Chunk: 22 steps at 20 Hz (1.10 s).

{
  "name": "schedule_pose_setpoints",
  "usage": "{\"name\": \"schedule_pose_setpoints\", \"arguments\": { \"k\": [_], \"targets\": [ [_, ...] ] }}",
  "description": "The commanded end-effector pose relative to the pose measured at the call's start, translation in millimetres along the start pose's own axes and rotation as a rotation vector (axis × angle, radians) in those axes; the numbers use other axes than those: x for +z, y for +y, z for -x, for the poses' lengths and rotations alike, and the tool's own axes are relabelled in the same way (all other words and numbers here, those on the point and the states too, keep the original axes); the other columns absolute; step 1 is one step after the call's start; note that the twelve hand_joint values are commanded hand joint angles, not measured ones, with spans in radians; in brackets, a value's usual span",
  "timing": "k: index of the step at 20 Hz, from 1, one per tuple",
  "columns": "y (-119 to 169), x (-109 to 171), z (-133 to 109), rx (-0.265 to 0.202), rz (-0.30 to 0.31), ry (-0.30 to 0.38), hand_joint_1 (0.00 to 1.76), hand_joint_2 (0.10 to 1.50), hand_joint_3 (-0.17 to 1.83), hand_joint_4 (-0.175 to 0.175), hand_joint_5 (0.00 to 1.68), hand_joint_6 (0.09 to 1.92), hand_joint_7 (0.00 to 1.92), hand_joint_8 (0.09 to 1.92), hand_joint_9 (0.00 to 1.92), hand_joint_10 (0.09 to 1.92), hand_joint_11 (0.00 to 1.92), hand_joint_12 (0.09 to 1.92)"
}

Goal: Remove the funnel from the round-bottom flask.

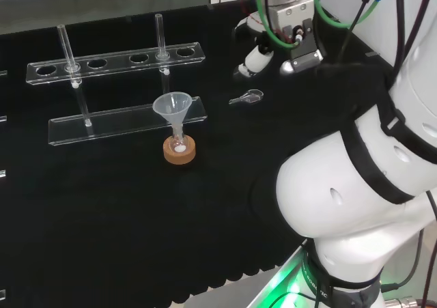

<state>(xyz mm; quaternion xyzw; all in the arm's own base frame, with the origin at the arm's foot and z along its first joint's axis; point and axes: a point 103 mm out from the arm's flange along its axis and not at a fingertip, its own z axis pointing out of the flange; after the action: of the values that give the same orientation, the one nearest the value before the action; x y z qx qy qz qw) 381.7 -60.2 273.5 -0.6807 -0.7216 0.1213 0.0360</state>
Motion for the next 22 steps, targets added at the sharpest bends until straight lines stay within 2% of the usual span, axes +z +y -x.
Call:
{"name": "schedule_pose_setpoints", "arguments": {
  "k": [1, 5, 11, 17, 22],
  "targets": [
    [-22, -8, -43, -0.054, -0.086, -0.028, 0.63, 0.66, 0.37, -0.003, 0.3, 0.09, 0.21, 0.61, 0.68, 0.09, 0.26, 1.36],
    [-27, -8, -56, -0.077, -0.129, -0.034, 0.58, 0.66, 0.36, 0.0, 0.25, 0.09, 0.16, 0.59, 0.67, 0.09, 0.26, 1.38],
    [-30, -10, -77, -0.09, -0.14, -0.074, 0.54, 0.66, 0.34, 0.004, 0.22, 0.09, 0.13, 0.59, 0.64, 0.09, 0.25, 1.39],
    [-24, -17, -102, -0.12, -0.179, -0.108, 0.53, 0.67, 0.29, 0.01, 0.16, 0.09, 0.06, 0.59, 0.59, 0.09, 0.23, 1.42],
    [-14, -20, -125, -0.158, -0.194, -0.187, 0.52, 0.67, 0.27, 0.014, 0.13, 0.09, 0.02, 0.59, 0.55, 0.09, 0.2, 1.43]
  ]
}}
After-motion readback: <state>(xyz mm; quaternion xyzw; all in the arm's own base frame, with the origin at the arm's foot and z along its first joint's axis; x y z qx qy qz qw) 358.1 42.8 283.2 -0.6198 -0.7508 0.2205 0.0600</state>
